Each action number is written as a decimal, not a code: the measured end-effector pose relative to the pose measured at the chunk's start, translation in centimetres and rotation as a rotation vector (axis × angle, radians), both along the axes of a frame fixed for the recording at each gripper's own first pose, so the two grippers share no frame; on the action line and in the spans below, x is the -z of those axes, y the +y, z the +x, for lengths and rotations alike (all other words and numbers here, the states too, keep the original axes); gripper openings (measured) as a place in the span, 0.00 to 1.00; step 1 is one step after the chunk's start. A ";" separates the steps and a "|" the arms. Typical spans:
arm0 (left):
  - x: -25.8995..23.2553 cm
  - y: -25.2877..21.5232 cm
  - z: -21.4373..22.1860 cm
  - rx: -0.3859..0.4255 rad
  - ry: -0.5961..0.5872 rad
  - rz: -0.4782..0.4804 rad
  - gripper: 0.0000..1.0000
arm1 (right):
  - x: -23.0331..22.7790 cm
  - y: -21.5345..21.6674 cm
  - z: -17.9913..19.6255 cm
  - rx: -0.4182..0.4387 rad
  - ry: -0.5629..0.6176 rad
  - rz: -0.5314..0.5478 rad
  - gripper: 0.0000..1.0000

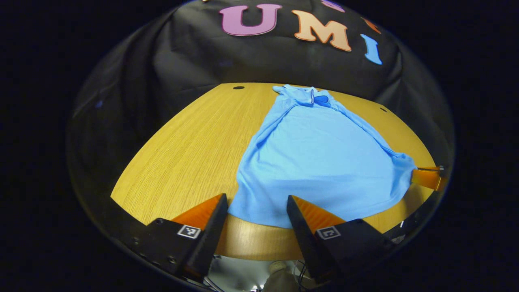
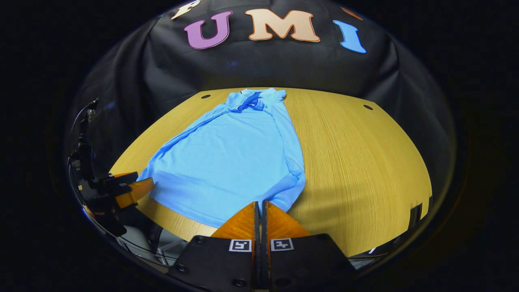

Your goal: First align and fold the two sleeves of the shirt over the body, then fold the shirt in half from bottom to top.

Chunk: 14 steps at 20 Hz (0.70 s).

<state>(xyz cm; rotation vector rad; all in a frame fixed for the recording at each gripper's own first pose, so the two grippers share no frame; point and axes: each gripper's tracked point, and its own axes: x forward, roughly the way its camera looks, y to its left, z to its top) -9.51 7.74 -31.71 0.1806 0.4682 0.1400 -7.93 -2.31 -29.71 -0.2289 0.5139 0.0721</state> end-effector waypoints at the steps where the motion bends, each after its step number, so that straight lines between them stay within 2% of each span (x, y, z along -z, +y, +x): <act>1: 0.1 -0.5 0.2 0.001 -0.009 -0.016 0.58 | -0.1 0.0 0.0 -0.002 0.001 0.002 0.03; 2: 0.1 -1.0 0.4 0.007 -0.009 -0.038 0.45 | -0.1 0.0 0.0 -0.003 0.003 0.001 0.03; 3: 0.3 -1.1 0.6 0.000 -0.014 -0.047 0.19 | 0.1 0.0 -0.1 -0.003 0.004 0.000 0.03; 4: 0.2 -1.1 0.7 -0.006 -0.018 -0.054 0.07 | 0.1 0.0 0.0 -0.004 0.006 0.001 0.03; 5: 0.2 -1.1 0.6 -0.013 -0.019 -0.065 0.00 | 0.1 0.0 0.1 -0.005 0.005 0.003 0.03; 10: -0.8 -1.2 0.8 -0.021 -0.020 -0.106 0.00 | -1.0 0.2 0.7 0.000 -0.026 0.013 0.03; 11: -1.5 -1.4 1.0 -0.020 -0.031 -0.118 0.00 | -1.4 0.2 1.0 -0.003 -0.036 0.014 0.00; 14: -4.8 -2.3 2.7 -0.001 -0.092 -0.155 0.00 | -2.7 0.2 2.5 -0.008 -0.066 0.006 0.03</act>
